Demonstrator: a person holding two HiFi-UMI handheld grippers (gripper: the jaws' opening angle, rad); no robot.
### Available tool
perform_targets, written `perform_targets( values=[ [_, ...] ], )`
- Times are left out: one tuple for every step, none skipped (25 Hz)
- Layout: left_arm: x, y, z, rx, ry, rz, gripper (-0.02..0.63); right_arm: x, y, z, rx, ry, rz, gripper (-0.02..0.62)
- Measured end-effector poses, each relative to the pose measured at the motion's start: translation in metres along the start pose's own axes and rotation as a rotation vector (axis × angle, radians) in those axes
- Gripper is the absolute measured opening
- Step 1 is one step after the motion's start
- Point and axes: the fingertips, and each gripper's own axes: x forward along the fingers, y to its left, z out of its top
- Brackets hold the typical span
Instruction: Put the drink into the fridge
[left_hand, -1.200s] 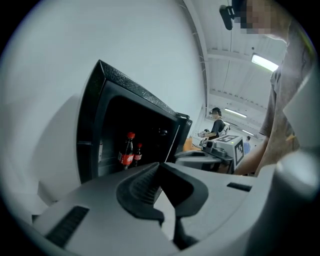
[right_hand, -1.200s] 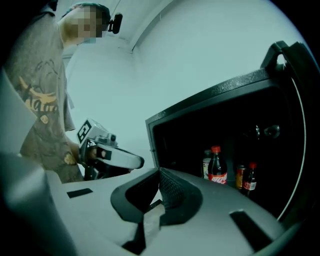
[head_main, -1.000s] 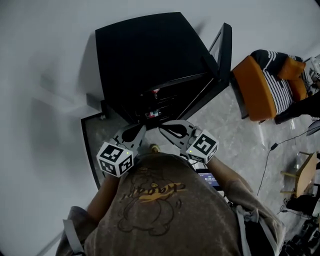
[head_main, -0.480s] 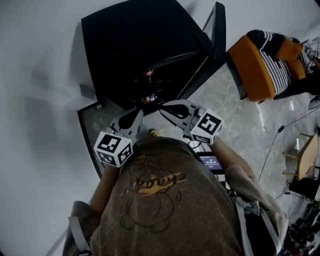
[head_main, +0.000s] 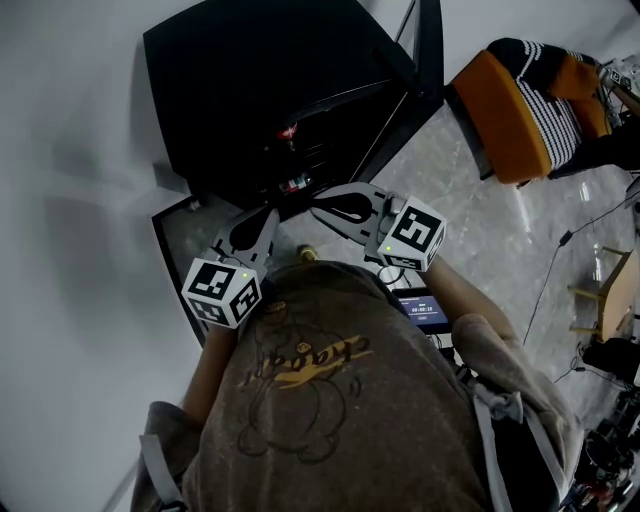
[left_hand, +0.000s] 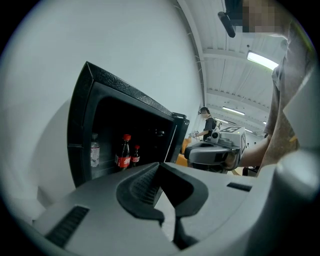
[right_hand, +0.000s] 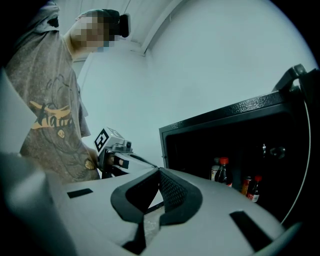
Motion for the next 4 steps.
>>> perform_targets(
  values=[
    [0.0007,0.0009,0.0002,0.001,-0.001,0.003,0.005,0.0008,-0.0005,0.0001,-0.005,0.004,0.003,0.018],
    [0.0014,0.0019,0.0006,0.002,-0.002,0.006,0.005,0.0016,-0.0012,0.0004,-0.011,0.008,0.006,0.018],
    [0.0022,0.0032,0.0011,0.004,-0.003,0.009,0.005,0.0025,-0.0020,0.0008,-0.016,0.011,0.008,0.018],
    [0.0030,0.0046,0.0016,0.006,-0.005,0.012,0.005,0.0034,-0.0028,0.0015,-0.021,0.014,0.011,0.018]
  ],
)
